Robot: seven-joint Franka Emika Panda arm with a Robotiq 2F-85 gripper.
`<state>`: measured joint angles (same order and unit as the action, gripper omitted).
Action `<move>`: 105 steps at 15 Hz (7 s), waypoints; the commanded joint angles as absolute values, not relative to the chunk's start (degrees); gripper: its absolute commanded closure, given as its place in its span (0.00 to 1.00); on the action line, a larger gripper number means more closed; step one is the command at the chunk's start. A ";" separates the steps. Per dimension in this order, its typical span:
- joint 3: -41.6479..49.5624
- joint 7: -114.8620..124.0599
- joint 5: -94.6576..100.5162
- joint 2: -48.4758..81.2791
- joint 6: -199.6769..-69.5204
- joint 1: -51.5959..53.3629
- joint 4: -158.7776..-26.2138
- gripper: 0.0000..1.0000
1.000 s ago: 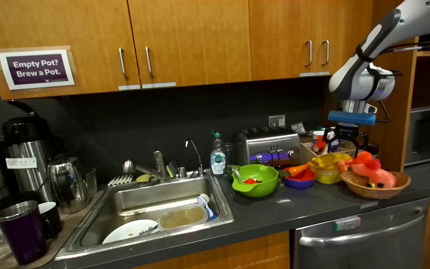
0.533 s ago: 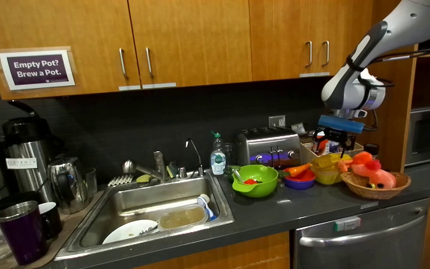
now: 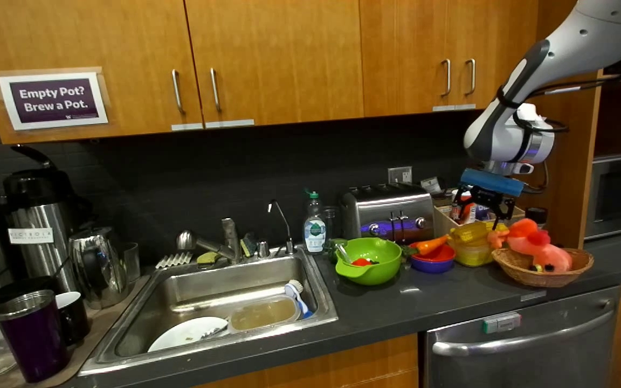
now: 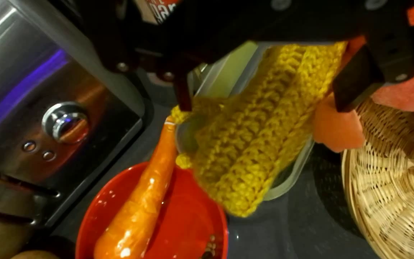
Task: Pick up the yellow towel and wipe the second upper kitchen cabinet from the right, put the yellow towel on the kitchen counter
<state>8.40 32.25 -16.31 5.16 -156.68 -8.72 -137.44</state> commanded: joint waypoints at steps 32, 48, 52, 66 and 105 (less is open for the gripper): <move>11.96 34.38 -19.35 15.58 -145.59 -10.59 -124.71 0.60; 11.65 29.69 -19.85 -1.39 -137.90 -11.06 -135.39 0.98; 11.58 27.14 -19.68 -8.44 -136.88 -11.44 -139.86 0.98; 12.45 6.50 -26.06 -31.40 -150.78 -7.46 -151.22 0.98; 0.73 20.41 -22.10 -47.22 -168.68 -0.72 -136.48 0.98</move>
